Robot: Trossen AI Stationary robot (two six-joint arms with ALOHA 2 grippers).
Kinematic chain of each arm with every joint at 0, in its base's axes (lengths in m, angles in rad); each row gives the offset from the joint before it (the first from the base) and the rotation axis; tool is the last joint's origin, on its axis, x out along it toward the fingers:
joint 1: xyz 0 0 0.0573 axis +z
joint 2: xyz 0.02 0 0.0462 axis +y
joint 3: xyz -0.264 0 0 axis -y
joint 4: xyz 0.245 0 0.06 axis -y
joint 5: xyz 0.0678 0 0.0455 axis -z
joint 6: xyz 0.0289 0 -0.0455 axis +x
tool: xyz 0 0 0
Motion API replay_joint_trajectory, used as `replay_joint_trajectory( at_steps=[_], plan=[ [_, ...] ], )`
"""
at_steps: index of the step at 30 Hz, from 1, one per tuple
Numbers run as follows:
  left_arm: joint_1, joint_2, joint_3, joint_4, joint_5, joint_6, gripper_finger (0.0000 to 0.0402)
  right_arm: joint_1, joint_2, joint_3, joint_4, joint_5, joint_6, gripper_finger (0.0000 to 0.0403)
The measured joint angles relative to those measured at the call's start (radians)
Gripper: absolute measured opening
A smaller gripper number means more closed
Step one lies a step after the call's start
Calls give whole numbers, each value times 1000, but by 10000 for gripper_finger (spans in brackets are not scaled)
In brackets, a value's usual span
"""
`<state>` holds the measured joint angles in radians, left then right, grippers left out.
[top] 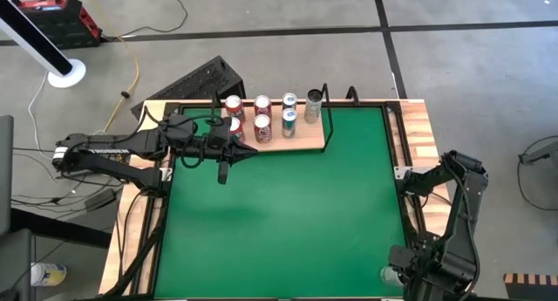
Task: Place canned beverage on shelf
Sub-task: Put the white and yellow soda can, aligned with the other blue soda can on the shelf
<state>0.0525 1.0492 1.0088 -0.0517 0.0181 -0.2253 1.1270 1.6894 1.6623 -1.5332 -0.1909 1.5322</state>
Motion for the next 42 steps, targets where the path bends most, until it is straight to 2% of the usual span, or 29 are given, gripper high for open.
replay_joint_trajectory(
  at_steps=[11, 19, 32, 37, 42],
  plan=[
    [0, 0, 0, -1, 1, 0, 0, -1, 0, -6, 33, 38, -94, 400],
    [0, 0, 0, -2, 4, 0, 0, -1, 1, -103, 156, 27, -150, 400],
    [0, 0, -1, -2, 4, 3, 0, -2, 0, -211, 225, 9, -141, 399],
    [0, 0, -1, -2, 5, 21, 0, -24, 0, -221, 241, 8, -134, 374],
    [0, 0, -1, -2, 5, 48, 0, -59, 0, -221, 240, -10, -141, 319]
  ],
)
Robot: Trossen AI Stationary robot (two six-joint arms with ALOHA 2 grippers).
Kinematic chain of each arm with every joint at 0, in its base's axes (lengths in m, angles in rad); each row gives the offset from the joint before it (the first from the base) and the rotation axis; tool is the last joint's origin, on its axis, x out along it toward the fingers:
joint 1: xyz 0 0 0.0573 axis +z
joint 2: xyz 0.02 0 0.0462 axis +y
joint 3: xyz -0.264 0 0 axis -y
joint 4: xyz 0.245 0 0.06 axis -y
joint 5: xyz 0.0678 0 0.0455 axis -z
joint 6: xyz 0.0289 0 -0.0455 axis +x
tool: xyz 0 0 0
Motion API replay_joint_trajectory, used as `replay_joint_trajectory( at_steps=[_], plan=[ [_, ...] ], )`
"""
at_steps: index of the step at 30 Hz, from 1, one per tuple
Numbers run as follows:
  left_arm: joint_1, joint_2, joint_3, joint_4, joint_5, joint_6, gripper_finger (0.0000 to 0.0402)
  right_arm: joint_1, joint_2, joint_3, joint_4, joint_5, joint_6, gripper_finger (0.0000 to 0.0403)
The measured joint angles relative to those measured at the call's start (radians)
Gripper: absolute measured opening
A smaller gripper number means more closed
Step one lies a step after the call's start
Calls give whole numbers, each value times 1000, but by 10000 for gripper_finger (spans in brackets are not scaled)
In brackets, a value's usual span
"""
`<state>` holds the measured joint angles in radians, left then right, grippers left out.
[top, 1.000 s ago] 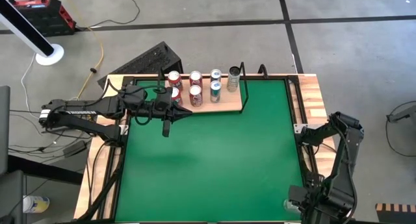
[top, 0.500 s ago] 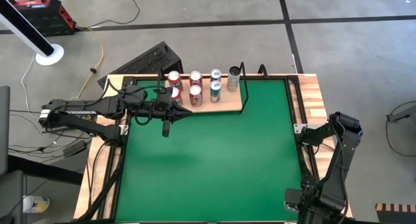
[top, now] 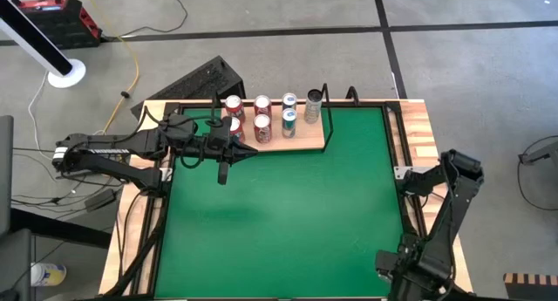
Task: Place canned beverage on shelf
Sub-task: Put the white and yellow soda can, aligned with the other blue soda can on the shelf
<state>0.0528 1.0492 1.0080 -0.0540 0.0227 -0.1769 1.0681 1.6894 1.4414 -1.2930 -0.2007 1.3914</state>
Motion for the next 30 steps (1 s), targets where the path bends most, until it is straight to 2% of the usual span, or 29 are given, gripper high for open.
replay_joint_trajectory(
  at_steps=[3, 7, 16, 21, 26, 30],
  plan=[
    [0, 0, 0, -1, 0, 19, 0, -30, 0, 0, -2, -52, -29, 285],
    [0, 0, 0, -27, 1, 63, 0, -74, 0, 8, -16, -104, -64, 283],
    [0, -1, 0, -119, 53, 131, 0, -232, -1, 137, -134, -73, -165, 283],
    [0, -1, 0, -125, 116, 155, 0, -390, -2, 195, -186, -37, -270, 283],
    [0, -1, 0, -156, 195, 191, 0, -596, -2, 198, -192, 2, -371, 283],
    [0, -1, 0, -214, 247, 206, 0, -766, -2, 198, -191, 49, -390, 283]
  ],
)
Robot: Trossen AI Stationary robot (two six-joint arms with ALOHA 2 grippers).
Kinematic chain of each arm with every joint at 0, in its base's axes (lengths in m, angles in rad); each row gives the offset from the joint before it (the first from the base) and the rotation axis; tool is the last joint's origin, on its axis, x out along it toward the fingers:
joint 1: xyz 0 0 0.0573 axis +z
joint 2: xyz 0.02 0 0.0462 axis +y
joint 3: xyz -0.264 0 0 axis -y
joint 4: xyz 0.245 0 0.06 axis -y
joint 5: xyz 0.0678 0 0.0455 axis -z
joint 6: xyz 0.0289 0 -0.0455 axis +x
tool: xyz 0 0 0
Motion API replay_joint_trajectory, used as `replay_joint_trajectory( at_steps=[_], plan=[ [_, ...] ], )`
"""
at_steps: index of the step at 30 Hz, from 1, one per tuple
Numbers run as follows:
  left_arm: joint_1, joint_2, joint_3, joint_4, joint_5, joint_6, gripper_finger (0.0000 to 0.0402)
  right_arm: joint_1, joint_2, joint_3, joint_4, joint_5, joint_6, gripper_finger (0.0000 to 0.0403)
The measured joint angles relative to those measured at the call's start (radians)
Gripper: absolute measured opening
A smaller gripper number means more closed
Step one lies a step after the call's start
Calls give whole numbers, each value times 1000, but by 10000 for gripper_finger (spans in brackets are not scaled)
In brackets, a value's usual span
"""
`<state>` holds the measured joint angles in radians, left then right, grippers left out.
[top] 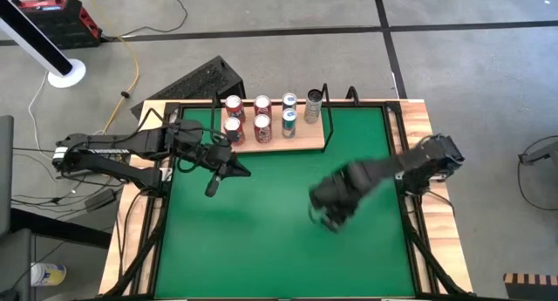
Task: Place canned beverage on shelf
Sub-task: Put the white and yellow soda can, aligned with the other blue soda can on the shelf
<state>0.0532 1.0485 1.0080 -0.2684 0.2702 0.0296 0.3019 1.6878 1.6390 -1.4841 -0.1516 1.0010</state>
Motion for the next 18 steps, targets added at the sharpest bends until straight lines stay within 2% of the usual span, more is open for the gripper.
replay_joint_trajectory(
  at_steps=[6, 14, 18],
  plan=[
    [0, 0, 0, -79, 87, 2, 0, -204, 0, 0, -2, 30, 124, 283],
    [0, 0, 0, -152, 120, 50, 0, -395, 19, -25, 3, 73, 119, 283],
    [0, 0, 0, -152, 120, 57, 0, -455, 32, -40, 22, 79, 100, 283]
  ],
)
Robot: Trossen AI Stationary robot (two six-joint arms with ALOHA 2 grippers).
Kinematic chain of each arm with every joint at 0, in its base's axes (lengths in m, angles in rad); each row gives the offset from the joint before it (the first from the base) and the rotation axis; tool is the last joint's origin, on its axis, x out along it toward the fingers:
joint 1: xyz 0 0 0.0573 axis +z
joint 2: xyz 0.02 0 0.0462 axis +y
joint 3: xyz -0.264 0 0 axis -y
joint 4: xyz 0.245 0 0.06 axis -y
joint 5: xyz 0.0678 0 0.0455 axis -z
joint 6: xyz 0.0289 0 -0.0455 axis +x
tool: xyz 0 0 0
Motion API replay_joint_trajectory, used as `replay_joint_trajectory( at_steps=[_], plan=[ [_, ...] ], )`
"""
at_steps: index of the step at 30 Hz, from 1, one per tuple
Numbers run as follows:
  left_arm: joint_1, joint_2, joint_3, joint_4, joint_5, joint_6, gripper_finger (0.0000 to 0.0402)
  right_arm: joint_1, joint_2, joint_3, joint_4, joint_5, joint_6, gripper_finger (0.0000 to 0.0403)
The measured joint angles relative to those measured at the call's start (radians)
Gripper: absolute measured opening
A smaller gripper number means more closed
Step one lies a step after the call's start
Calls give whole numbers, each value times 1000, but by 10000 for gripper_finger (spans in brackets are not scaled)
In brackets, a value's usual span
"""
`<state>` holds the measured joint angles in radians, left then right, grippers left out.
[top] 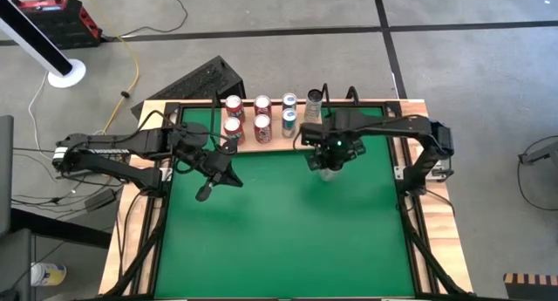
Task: Place canned beverage on shelf
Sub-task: Put the white and yellow soda can, aligned with the other blue soda can on the shelf
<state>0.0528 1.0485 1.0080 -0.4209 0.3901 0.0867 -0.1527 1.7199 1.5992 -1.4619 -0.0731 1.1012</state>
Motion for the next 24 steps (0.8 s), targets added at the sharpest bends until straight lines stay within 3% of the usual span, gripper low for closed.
replay_joint_trajectory(
  at_steps=[18, 24],
  plan=[
    [0, 0, 0, -13, -12, -20, 0, -66, 97, 1, 99, 19, -184, 283],
    [0, 0, 0, -6, -98, -47, 0, -66, 93, 0, 111, 21, -256, 288]
  ],
)
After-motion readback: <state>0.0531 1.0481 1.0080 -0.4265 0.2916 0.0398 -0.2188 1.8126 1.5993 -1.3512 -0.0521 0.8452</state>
